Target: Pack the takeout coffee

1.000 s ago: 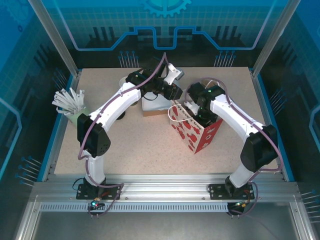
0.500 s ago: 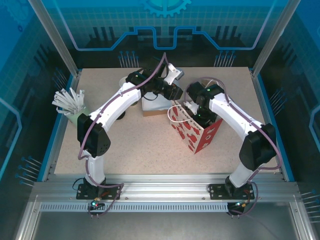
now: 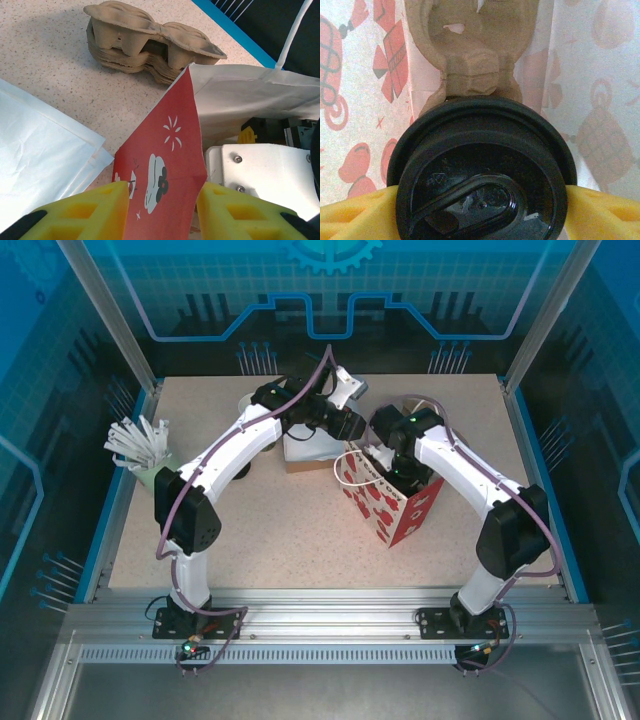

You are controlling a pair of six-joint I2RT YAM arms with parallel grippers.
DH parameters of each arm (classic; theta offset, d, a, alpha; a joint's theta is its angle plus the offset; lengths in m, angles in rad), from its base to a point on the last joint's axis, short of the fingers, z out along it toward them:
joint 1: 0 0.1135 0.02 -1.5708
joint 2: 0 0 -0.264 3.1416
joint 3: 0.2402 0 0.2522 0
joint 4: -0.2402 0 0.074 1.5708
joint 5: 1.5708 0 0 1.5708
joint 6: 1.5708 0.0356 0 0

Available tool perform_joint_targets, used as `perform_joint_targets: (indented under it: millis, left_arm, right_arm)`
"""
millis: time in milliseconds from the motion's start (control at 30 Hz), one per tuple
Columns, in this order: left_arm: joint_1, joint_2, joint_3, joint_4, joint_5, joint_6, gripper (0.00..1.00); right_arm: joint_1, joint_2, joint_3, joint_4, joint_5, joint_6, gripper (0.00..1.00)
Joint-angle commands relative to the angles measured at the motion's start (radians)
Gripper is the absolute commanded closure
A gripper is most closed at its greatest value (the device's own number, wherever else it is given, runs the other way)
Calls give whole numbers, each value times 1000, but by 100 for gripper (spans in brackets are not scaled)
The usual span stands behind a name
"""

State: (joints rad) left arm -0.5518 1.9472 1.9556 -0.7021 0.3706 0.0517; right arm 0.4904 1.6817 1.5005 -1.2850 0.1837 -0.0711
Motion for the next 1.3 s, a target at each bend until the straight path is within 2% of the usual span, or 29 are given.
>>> perform_joint_targets:
  millis: [0,433,800,1267]
  left_arm:
    - [6,-38,33,-18,-6,-4,58]
    - [6,-40,35,-16,-10,-5,58]
    - [7,-47,38,-16,-10,-10,58]
    - [6,-37,77,-9,-15,-31,57]
  right_arm:
    - [8,3,18,-31,22,0,18]
    - [16,-52,44,-49,18,1,8]
    - [17,-112,87,-62,-30,-5,8]
    - [15,-233,261,-97,-77,-18,8]
